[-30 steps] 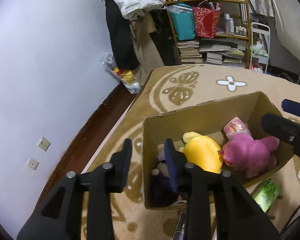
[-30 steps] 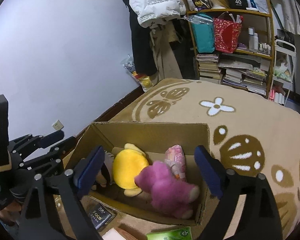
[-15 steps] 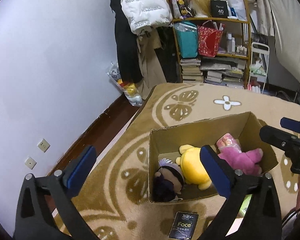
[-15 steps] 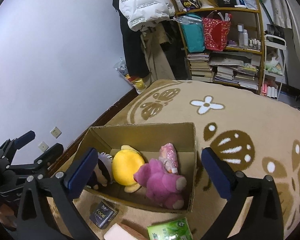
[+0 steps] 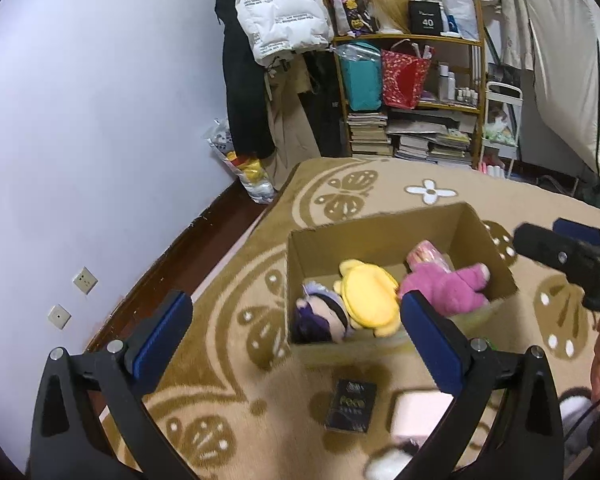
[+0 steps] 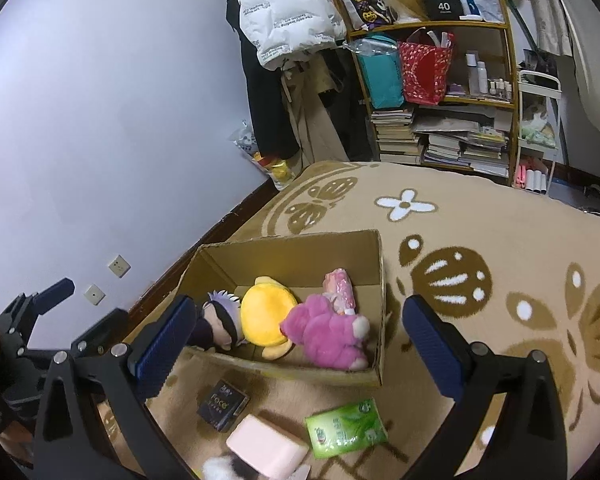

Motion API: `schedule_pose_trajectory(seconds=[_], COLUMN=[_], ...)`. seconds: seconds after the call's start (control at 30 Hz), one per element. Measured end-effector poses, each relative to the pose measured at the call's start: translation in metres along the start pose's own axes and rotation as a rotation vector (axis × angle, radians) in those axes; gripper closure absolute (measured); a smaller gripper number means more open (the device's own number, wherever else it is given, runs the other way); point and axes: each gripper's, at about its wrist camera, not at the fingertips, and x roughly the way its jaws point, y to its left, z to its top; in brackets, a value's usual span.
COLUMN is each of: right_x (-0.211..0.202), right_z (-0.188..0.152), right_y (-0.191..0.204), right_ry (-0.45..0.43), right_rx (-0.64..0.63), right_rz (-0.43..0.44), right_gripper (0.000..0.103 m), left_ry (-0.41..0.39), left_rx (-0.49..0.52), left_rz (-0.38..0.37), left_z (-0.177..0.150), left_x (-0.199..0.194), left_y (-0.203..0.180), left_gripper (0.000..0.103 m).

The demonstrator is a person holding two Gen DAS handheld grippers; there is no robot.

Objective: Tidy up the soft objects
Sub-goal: 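Withdraw both tools from the box toward the items on the carpet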

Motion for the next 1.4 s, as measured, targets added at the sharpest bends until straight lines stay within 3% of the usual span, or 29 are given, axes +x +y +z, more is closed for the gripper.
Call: schedule_pose_trajectory(seconds=[0.4,0.73,1.0,1.13,1.4], right_x=[-0.032,-0.024,-0.007,0.008,0.037], right_z=[-0.02,-0.054,-0.075,-0.085,-0.108], right_y=[0.008,0.016,0.008,0.002,0.002], right_ry=[0.014,0.11,0.197,0.245,0.369], right_rx=[-0.002,0.005,0.055,0.079,0.104], right_rz=[-0.002,0.014,0.012,0.02,0.067], right_gripper=[0.0,0.0,0.001,0.005,0.027], left_ry=[0.068,0.182,0.26,0.318,0.403], left_rx=[-0.04,-0.125,-0.093,-0.066,-0.024], left_rz=[-0.046,-0.098,-0.108,-0.128,-0.181], left_z=[-0.042,-0.075,-0.092,-0.099,-0.11], left_x=[-0.035,-0.02,-0.003,0.009,0.025], left_y=[-0.004,0.004,-0.008,-0.014,-0.028], left_gripper=[0.0,0.0,0.0,0.0,0.0])
